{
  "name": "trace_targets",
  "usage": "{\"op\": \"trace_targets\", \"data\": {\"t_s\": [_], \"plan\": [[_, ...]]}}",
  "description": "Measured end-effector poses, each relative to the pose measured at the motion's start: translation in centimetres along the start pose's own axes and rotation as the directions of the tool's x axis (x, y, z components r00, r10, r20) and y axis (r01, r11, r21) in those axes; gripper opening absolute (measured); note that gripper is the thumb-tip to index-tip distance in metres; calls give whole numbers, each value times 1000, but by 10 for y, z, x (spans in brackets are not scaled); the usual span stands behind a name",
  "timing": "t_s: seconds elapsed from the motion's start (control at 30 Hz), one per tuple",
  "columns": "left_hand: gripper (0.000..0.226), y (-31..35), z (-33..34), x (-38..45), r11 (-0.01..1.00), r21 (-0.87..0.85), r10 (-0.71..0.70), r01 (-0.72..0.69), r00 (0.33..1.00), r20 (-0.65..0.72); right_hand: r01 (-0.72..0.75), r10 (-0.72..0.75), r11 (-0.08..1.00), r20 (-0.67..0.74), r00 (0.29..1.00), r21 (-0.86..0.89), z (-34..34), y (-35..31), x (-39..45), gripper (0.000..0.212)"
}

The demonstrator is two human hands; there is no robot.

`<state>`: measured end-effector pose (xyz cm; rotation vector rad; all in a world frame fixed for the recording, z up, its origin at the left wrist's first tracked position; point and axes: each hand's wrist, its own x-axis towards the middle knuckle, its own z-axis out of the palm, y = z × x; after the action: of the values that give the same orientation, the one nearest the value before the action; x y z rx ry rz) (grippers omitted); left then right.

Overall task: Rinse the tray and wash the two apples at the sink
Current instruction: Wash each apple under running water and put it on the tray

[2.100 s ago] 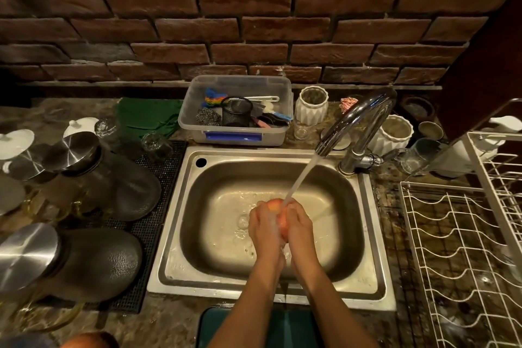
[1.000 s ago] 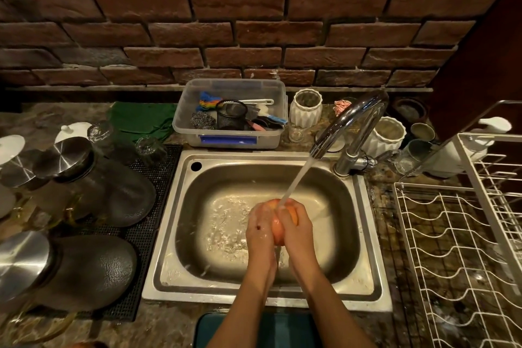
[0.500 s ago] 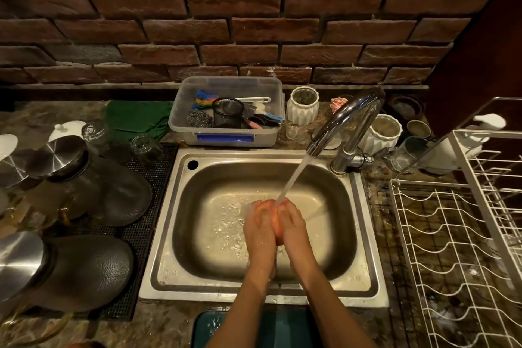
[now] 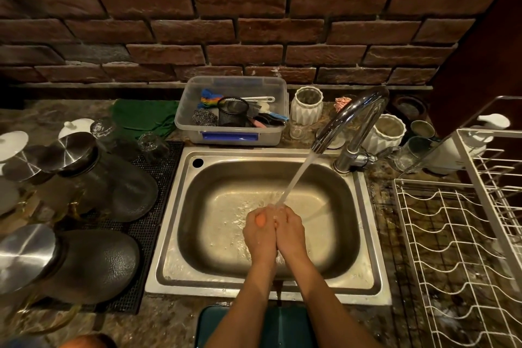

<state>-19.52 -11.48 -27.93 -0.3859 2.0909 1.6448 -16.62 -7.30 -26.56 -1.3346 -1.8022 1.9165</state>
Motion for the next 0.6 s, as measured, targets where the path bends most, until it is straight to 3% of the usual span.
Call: {"op": "trace_targets", "data": {"t_s": [0.1, 0.17, 0.23, 0.3, 0.4, 0.57, 0.6], "plan": [[29, -3, 0, 2, 996, -81, -33, 31, 999, -31, -47, 47, 999, 35, 998, 12, -2, 7, 2, 35], [31, -3, 0, 4, 975, -176, -147, 132, 987, -71, -65, 60, 997, 122, 991, 39, -4, 14, 1, 29], [34, -4, 0, 8, 943, -232, -263, 238, 961, -84, -25, 19, 999, 163, 986, 37, -3, 21, -3, 28], [36, -8, 0, 9, 938, -222, -289, 268, 954, -72, 15, -16, 1000, 130, 991, 4, -1, 26, -4, 29], [32, -9, -7, 4, 973, -97, -214, 211, 977, -17, -12, 11, 1000, 96, 995, 7, 1, 28, 1, 26], [5, -16, -20, 6, 998, 48, 35, -40, 994, 102, -119, 114, 990, 74, 991, 69, 13, 25, 12, 24], [8, -16, -21, 7, 996, 47, 66, -72, 992, 111, -150, 146, 986, 56, 988, 76, 16, 25, 15, 25]]}}
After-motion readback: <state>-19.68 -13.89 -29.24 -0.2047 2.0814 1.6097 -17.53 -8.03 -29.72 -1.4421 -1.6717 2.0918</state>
